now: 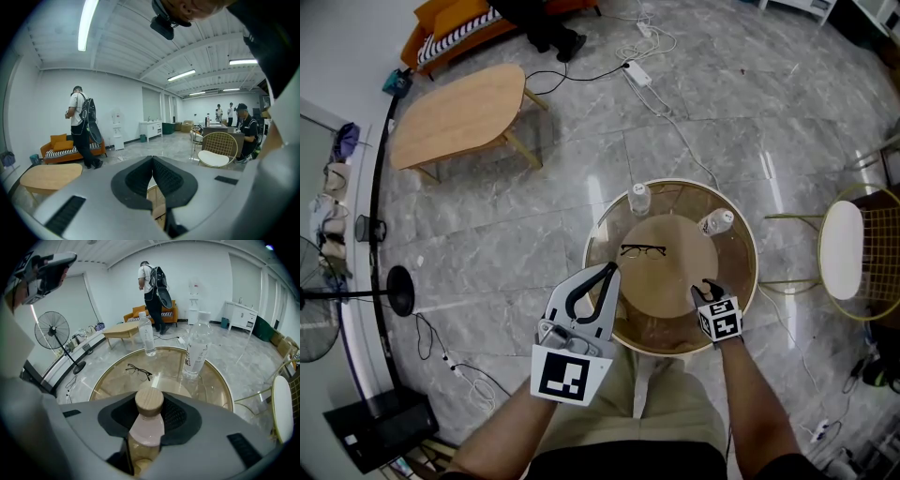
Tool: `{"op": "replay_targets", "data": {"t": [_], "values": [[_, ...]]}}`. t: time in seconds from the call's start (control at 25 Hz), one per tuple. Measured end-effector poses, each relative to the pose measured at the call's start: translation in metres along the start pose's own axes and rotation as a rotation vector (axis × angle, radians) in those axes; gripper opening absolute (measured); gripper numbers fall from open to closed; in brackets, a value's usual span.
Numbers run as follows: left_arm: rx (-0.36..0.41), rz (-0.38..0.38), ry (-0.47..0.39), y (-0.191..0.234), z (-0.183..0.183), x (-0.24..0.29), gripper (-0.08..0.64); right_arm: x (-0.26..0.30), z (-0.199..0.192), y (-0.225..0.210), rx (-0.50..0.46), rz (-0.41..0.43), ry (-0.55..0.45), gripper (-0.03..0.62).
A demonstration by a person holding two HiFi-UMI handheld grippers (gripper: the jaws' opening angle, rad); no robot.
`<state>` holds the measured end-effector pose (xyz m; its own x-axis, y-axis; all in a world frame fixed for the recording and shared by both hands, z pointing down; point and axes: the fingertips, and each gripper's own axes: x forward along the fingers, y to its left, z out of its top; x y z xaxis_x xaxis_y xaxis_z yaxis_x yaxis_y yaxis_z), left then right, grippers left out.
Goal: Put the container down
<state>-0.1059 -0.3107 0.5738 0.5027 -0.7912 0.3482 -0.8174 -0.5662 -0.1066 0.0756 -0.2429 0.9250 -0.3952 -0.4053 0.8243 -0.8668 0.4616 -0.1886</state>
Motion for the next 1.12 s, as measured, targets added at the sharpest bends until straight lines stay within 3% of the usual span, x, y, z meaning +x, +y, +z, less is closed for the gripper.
{"op": "replay_targets", "data": {"t": [1.12], "values": [[0.026,-0.045,0.041,-0.009,-0.019,0.016,0.015,0.042,-0.039,-0.022,-0.019,-0.072,0.092,0.144]]}}
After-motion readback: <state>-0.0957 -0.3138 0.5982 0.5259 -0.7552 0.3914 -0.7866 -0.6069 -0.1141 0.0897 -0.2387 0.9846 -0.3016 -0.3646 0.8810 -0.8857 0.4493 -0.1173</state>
